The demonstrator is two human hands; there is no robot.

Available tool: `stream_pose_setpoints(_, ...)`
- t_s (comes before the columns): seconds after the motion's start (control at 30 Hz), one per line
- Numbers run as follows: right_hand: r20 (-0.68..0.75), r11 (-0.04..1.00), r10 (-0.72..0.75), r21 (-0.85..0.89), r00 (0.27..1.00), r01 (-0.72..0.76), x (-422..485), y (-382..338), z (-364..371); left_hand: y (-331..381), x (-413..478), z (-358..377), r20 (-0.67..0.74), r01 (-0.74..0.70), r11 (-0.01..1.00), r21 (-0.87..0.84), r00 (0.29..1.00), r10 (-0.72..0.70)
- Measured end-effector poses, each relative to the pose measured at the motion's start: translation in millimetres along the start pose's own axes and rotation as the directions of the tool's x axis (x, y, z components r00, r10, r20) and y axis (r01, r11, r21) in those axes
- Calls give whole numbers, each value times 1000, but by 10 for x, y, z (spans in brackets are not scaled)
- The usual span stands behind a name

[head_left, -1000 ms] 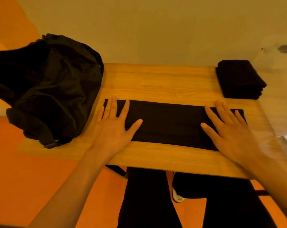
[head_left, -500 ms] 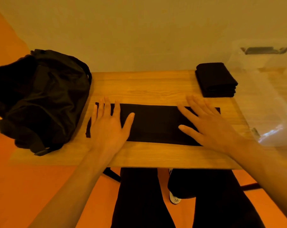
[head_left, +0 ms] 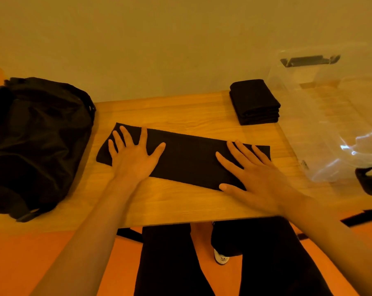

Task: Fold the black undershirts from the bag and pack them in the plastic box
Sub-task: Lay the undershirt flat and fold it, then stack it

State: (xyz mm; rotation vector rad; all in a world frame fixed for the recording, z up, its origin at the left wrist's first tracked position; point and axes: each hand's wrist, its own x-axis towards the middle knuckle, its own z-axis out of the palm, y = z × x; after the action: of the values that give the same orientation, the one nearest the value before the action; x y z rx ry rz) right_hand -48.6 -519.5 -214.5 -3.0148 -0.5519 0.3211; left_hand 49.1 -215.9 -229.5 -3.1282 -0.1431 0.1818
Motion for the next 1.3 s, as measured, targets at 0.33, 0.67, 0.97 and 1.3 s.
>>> stream_pose_setpoints(0.33,-25,941,-326,-106,945,322,182,75,-260,323,379,-225,-141,-20,998,-58,990,12)
stream_pose_setpoints(0.67,77,976,-205,-60,976,210,146,46,-69,499,784,-85,9,-43,999,-22,999,43)
stream_pose_setpoints(0.97,-113,989,133,79,985,-125,34,-511,123,853,1242,-188,15,-328,945,6,945,328)
stream_pose_setpoints(1.3,-161,944,295,198,942,-262,23,-935,49,1060,1231,-205,-78,-447,892,69,889,452)
